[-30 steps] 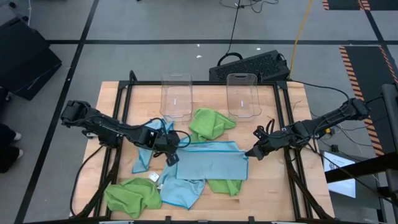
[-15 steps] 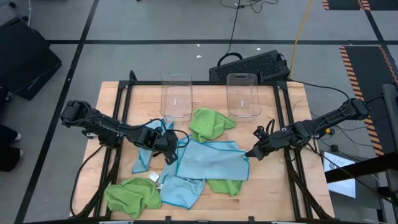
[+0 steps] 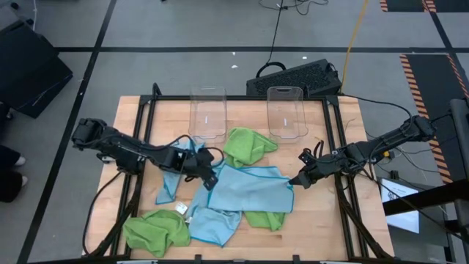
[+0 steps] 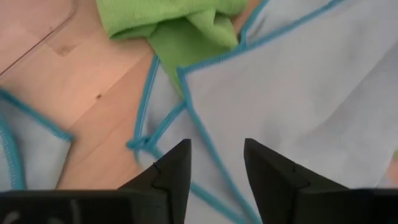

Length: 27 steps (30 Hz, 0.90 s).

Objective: Fold microfiber towels
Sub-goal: Fold the right blue microfiber towel

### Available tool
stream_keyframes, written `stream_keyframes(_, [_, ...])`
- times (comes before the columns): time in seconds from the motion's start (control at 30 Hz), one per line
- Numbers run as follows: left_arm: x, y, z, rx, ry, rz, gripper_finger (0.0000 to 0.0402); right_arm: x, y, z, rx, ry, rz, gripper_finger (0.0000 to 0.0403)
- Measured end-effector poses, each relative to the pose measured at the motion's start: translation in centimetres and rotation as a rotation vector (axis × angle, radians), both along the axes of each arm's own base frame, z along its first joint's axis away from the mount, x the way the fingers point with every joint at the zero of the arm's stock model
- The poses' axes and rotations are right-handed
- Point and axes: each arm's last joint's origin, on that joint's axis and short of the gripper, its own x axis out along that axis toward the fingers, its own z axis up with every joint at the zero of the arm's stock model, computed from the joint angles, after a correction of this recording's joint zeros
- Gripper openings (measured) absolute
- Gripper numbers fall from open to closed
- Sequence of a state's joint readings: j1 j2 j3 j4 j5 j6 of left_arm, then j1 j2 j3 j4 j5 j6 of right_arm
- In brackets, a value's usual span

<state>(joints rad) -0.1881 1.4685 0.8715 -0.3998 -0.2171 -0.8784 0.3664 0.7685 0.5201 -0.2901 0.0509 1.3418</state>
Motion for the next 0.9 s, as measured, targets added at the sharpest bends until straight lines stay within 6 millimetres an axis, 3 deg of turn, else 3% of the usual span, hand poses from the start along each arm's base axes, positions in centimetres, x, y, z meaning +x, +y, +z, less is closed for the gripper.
stream_keyframes(0.47, [0.4, 7.6, 0.1, -0.264, -0.011, 0.167, 0.0311, 0.0, 0.0, 0.0, -0.001, -0.001, 0.001, 0.0000])
stream_keyframes(0.67, [1.1, 9.5, -0.8, -0.353, -0.034, 0.104, 0.0321, 0.0, 0.0, 0.0, -0.001, -0.001, 0.001, 0.0000])
stream_keyframes(0.9, [2.1, 9.2, -3.1, -0.391, 0.025, 0.134, 0.0321, 0.0, 0.0, 0.0, 0.005, -0.001, -0.001, 0.0000])
